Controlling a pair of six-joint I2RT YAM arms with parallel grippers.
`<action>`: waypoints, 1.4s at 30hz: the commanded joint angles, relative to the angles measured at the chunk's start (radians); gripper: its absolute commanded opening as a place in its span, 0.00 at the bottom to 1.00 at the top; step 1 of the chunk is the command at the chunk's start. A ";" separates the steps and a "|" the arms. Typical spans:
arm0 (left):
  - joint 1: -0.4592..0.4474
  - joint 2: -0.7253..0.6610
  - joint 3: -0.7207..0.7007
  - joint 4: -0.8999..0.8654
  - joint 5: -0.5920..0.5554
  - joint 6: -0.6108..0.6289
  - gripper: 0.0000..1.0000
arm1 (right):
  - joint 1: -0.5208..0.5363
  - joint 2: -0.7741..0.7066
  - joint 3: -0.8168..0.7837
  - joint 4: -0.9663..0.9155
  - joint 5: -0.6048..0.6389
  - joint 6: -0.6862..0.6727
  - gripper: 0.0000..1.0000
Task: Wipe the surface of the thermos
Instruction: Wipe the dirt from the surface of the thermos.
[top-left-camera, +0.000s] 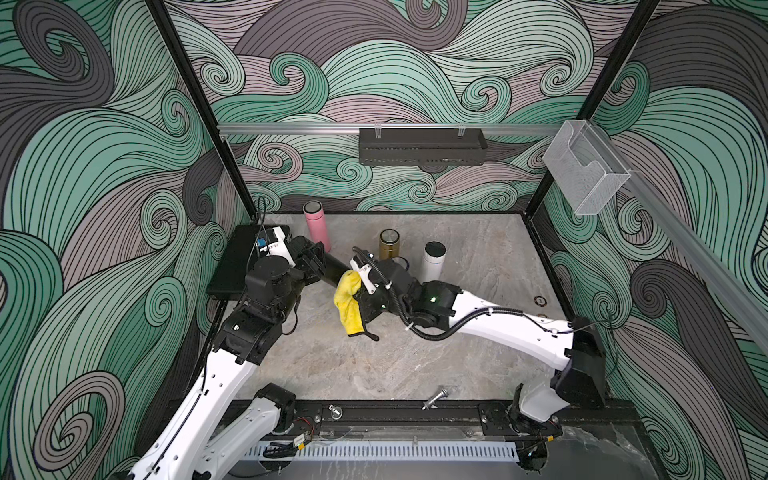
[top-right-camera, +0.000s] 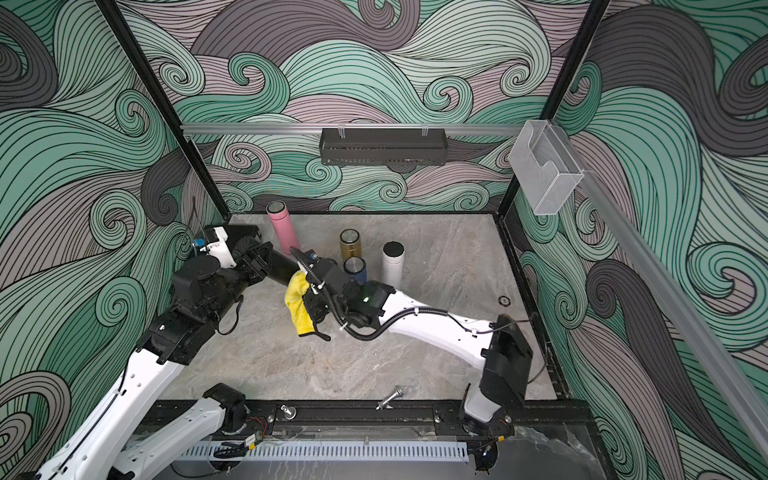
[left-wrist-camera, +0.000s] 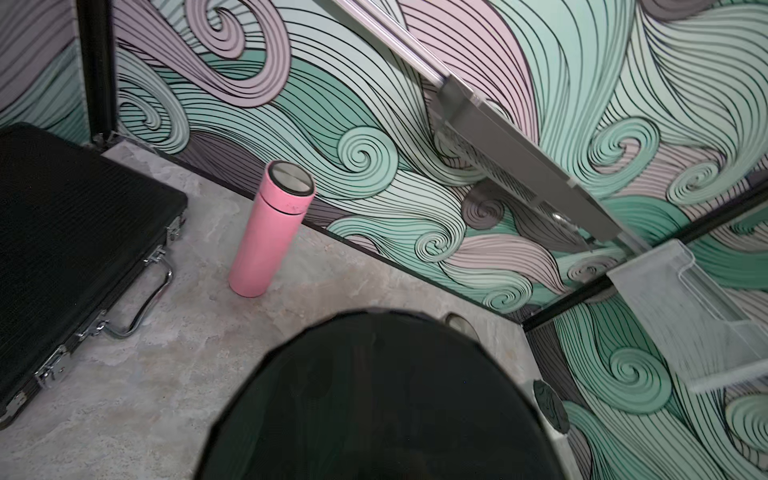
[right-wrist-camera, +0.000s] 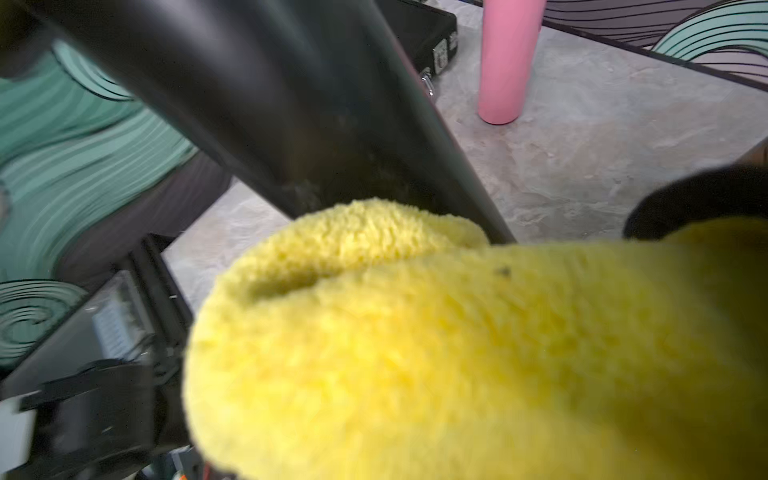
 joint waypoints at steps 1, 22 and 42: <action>-0.009 -0.007 0.071 -0.007 0.098 0.107 0.00 | -0.081 -0.068 -0.026 -0.071 -0.233 0.028 0.00; -0.009 -0.077 -0.040 0.064 0.696 0.343 0.00 | -0.226 -0.221 -0.103 -0.021 -0.663 0.021 0.00; -0.009 -0.157 -0.166 0.336 0.872 0.335 0.00 | -0.261 -0.366 -0.251 -0.116 -0.634 0.002 0.00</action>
